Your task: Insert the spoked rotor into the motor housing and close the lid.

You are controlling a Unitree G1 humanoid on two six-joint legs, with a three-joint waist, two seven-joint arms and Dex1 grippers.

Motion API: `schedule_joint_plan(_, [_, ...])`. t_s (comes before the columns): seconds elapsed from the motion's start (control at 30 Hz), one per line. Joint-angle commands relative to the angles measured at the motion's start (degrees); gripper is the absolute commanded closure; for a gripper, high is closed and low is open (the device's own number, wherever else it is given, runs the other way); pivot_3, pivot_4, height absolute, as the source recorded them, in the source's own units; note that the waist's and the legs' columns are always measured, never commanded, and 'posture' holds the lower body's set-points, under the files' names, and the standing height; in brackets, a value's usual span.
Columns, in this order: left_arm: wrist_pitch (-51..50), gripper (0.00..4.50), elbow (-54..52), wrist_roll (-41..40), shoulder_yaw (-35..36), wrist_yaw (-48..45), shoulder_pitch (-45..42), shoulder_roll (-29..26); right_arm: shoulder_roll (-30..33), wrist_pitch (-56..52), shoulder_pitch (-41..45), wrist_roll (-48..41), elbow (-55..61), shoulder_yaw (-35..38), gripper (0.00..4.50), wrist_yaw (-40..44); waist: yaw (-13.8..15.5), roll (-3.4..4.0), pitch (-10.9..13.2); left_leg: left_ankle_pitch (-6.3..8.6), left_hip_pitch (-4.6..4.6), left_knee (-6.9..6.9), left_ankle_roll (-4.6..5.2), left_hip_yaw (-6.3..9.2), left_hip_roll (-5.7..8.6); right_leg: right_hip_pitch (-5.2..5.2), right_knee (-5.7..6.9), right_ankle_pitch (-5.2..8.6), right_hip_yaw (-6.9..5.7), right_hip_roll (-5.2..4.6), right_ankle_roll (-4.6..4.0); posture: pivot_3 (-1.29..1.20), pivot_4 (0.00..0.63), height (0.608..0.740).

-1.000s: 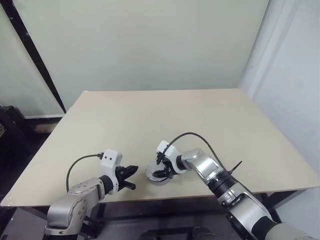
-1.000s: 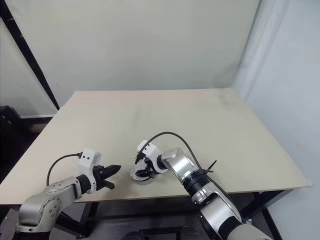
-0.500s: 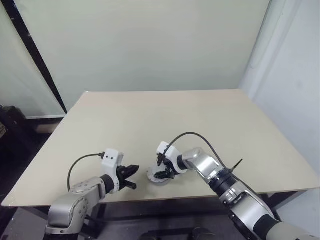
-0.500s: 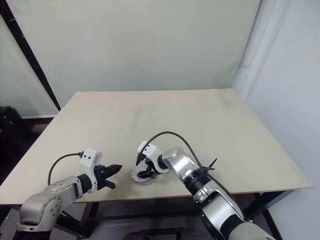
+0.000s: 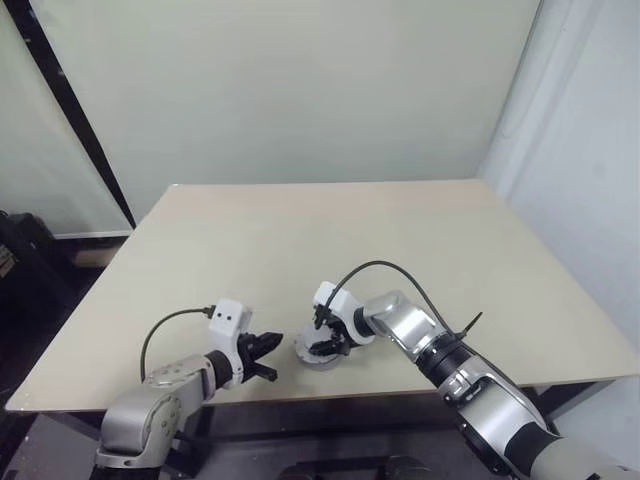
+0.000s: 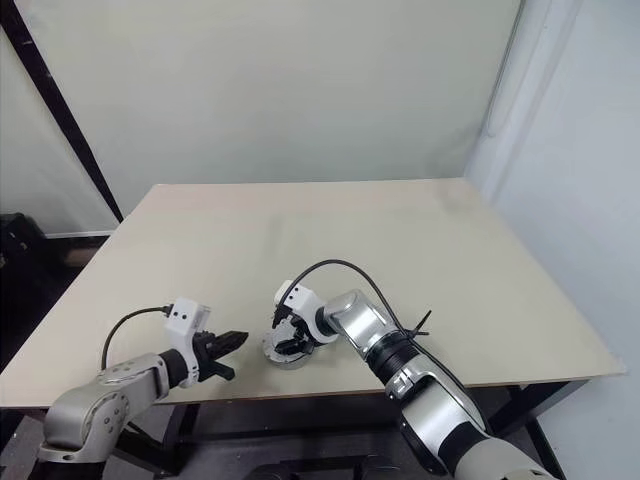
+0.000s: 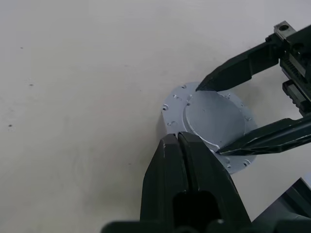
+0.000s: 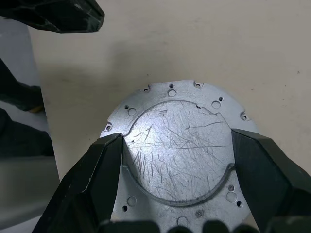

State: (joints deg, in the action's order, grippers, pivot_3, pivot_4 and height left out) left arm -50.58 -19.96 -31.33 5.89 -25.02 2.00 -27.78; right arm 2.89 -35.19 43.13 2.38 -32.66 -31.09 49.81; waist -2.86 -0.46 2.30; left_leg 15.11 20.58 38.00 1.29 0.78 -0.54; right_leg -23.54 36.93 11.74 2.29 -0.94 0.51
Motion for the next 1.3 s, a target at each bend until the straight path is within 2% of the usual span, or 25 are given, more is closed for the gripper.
schedule_joint_plan(0.03, [0.64, 4.5, -1.74, 0.04, 0.09, -0.26, -1.12, -0.05, 2.32, -0.87, -0.82, 3.38, -3.02, -1.95, 1.26, -0.16, 0.0, 0.01, 0.0, 0.0, 0.0, -0.01, 0.0, 0.0, 0.0, 0.0, -0.01, 0.0, 0.0, 0.0, 0.0, 0.0, 0.0, 0.74])
schedule_joint_plan(0.67, [5.86, 4.5, 13.63, 8.47, -10.8, -2.01, -8.33, 4.1, 3.32, -0.35, -1.63, 3.66, -2.08, -2.53, 1.26, -0.19, 0.04, 0.22, -0.08, -0.01, 0.02, -0.07, 0.02, 0.01, 0.1, 0.03, -0.06, 0.0, -0.05, 0.05, 0.0, 0.0, 0.0, 0.74])
schedule_joint_plan(1.3, [6.55, 4.5, 15.11, 11.08, -11.5, -3.84, -8.85, 5.11, 4.7, 3.0, -2.02, 4.79, -1.99, -3.86, 1.26, 0.49, 0.05, 0.43, -0.13, 0.0, 0.06, -0.06, 0.06, 0.06, 0.1, 0.11, -0.15, 0.07, 0.05, -0.09, 0.13, 0.0, 0.0, 0.74])
